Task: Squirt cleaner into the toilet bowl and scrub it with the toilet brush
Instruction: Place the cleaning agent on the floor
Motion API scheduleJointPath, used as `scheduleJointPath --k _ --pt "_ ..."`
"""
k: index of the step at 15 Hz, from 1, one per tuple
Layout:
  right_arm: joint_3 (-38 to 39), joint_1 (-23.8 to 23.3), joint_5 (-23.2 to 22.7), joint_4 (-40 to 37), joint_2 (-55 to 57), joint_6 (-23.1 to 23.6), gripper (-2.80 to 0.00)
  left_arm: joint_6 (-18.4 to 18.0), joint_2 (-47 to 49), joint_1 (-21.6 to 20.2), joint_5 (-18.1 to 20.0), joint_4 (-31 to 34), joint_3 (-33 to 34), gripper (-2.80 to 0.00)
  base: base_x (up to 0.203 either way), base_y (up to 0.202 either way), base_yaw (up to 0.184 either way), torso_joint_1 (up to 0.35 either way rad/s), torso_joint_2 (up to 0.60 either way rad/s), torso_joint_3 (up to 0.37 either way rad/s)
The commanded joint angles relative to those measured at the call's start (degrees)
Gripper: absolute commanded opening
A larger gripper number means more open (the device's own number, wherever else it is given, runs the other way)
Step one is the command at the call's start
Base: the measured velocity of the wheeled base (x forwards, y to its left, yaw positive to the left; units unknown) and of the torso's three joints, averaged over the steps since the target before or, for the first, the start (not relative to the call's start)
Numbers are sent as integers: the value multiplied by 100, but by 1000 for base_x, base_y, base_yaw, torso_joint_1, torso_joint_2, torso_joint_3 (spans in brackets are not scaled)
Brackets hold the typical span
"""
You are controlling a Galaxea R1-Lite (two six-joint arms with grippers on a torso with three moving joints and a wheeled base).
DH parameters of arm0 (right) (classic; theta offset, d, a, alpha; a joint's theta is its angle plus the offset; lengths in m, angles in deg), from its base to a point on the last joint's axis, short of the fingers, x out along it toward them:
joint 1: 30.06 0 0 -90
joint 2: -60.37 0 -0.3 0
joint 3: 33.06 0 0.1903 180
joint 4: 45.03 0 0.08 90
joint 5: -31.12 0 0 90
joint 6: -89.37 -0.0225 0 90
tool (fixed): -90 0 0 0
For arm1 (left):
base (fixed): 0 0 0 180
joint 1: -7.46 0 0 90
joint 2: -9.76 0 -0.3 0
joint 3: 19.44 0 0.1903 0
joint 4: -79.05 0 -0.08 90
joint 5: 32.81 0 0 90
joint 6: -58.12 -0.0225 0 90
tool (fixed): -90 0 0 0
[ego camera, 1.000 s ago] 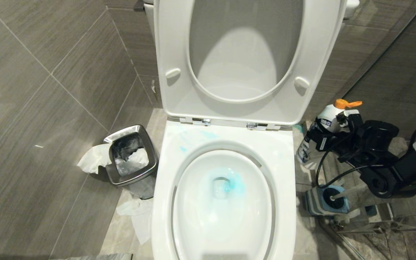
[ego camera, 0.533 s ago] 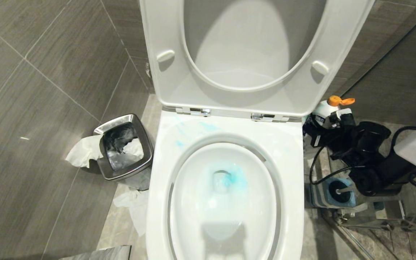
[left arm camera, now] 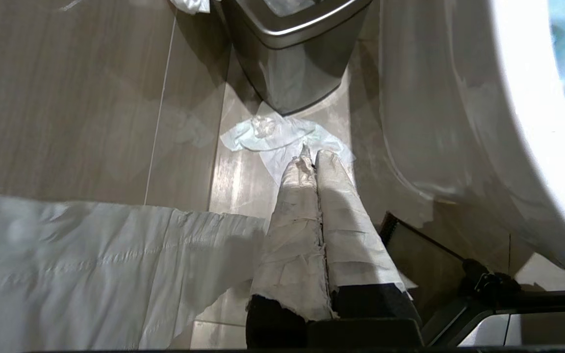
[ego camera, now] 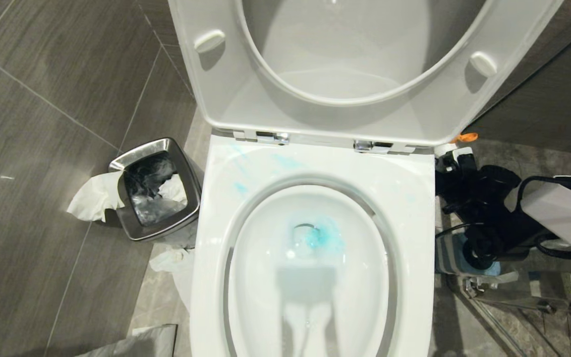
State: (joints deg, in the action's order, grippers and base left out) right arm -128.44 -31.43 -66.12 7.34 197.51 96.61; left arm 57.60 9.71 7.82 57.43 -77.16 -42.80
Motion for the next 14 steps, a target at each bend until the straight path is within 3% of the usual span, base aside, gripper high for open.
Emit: scheduleJointPath --k 1,14 --pt "-374 42 -5 30 154 5 -280 0 5 0 2 2 9 -280 0 0 0 -2 7 -188" --pt "-1168 216 3 73 678 -3 -280 0 5 0 5 2 9 -280 0 0 0 -1 0 -39"
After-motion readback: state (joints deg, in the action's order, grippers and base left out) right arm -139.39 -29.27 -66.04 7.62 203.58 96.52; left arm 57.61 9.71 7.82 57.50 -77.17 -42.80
